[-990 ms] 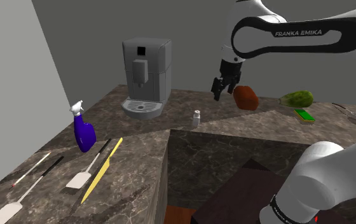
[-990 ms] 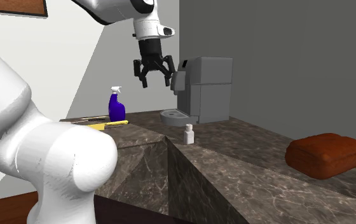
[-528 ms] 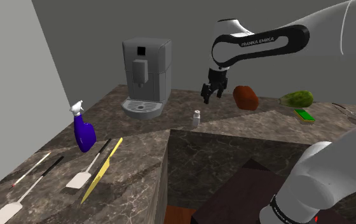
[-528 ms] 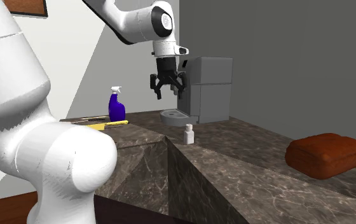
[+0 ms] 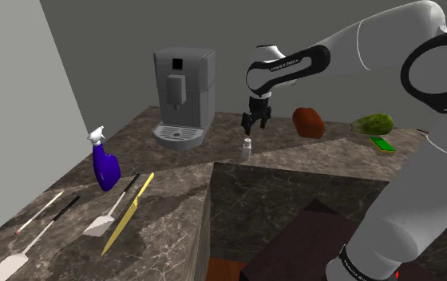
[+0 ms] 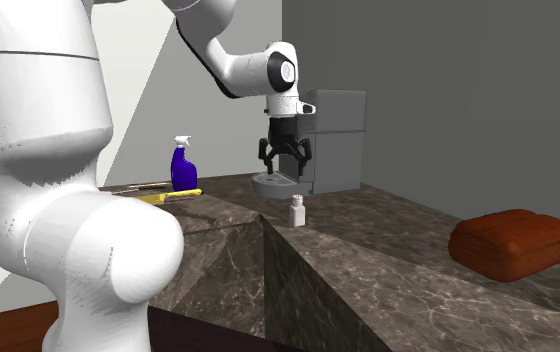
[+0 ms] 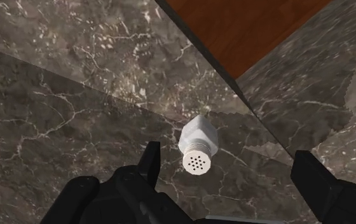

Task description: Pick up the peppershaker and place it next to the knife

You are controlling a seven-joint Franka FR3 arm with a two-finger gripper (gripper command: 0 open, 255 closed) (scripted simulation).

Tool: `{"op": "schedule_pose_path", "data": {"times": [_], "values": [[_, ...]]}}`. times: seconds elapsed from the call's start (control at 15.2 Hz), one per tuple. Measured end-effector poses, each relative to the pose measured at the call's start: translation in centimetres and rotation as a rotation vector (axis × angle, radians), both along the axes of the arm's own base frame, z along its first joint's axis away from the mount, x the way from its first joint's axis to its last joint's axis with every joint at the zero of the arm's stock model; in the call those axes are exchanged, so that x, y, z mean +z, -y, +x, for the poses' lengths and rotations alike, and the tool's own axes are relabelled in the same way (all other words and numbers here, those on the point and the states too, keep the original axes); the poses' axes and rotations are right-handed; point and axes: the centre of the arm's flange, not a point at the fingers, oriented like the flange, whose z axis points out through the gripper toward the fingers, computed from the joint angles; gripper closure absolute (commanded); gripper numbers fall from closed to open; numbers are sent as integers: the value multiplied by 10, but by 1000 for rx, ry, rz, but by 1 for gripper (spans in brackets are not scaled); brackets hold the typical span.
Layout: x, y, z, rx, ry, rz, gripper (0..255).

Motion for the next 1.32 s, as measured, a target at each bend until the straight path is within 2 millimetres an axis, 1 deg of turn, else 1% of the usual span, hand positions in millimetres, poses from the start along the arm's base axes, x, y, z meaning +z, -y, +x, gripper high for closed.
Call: {"op": "schedule_pose_path", "data": {"times": [0.2, 0.26, 0.33, 0.4, 0.86, 1.25, 1.32], "values": [[-27, 13, 25, -6, -16, 11, 0], [-37, 15, 38, -8, -21, 14, 0], [-42, 17, 48, -9, -26, 17, 0], [-50, 20, 54, -9, -28, 18, 0], [-89, 25, 56, -10, -30, 19, 0], [-93, 25, 56, -10, -30, 19, 0], [-93, 25, 56, -10, -30, 19, 255]]}}
